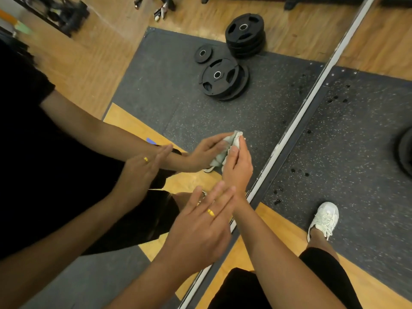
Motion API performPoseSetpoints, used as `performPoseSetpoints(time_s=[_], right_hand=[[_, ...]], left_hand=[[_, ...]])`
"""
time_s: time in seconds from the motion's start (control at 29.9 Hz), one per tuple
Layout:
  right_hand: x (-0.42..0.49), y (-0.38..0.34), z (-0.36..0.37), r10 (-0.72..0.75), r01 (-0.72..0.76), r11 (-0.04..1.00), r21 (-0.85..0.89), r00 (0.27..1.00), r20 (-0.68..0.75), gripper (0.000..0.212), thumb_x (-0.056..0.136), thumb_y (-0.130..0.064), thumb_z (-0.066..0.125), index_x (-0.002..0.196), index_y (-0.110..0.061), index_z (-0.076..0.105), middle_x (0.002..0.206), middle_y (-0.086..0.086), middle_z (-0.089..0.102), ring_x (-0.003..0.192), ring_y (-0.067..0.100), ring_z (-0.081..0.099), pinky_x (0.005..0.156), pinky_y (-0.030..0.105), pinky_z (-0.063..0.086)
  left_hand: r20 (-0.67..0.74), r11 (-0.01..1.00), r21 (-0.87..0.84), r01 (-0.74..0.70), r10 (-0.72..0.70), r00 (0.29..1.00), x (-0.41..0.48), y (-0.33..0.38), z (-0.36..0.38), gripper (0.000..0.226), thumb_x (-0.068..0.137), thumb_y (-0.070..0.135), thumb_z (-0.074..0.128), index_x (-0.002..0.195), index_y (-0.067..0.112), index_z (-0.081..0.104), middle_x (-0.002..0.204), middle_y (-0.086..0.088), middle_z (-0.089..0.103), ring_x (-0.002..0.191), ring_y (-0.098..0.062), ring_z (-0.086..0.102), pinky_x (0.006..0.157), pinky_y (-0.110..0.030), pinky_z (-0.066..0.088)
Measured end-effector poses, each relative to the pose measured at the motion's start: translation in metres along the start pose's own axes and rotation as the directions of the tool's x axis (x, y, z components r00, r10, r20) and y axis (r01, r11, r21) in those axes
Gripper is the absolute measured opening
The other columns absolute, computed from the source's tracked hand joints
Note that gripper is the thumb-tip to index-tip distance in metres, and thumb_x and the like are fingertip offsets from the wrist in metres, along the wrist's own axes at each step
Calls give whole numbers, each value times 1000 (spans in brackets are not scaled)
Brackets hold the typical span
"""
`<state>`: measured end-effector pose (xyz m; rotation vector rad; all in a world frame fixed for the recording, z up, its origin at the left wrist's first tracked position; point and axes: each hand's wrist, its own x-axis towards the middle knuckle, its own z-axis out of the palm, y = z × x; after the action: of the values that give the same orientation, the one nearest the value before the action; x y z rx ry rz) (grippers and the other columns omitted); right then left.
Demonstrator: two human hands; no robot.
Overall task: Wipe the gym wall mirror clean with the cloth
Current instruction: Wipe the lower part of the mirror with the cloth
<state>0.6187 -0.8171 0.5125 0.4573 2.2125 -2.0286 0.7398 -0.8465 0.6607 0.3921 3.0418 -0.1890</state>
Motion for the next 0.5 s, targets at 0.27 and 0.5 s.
performPoseSetpoints(time_s=[0.27,0.5], right_hand=[[12,-21,-10,-48,45,999,24,994,98,43,111,-24,43,152,-14,48,152,0,54,139,8,48,108,6,31],[35,-53,-13,-96,90,993,80,993,71,41,112,-22,44,150,-11,49,142,-10,53,131,-19,37,101,-1,26]], left_hand=[[-185,998,-5,67,-67,980,91,-37,-25,45,102,15,44,143,5,57,149,-12,56,146,-28,44,125,-46,25],[-122,974,221,-42,70,990,90,-45,-13,42,100,17,51,139,7,62,145,-10,60,139,-26,53,120,-47,33]])
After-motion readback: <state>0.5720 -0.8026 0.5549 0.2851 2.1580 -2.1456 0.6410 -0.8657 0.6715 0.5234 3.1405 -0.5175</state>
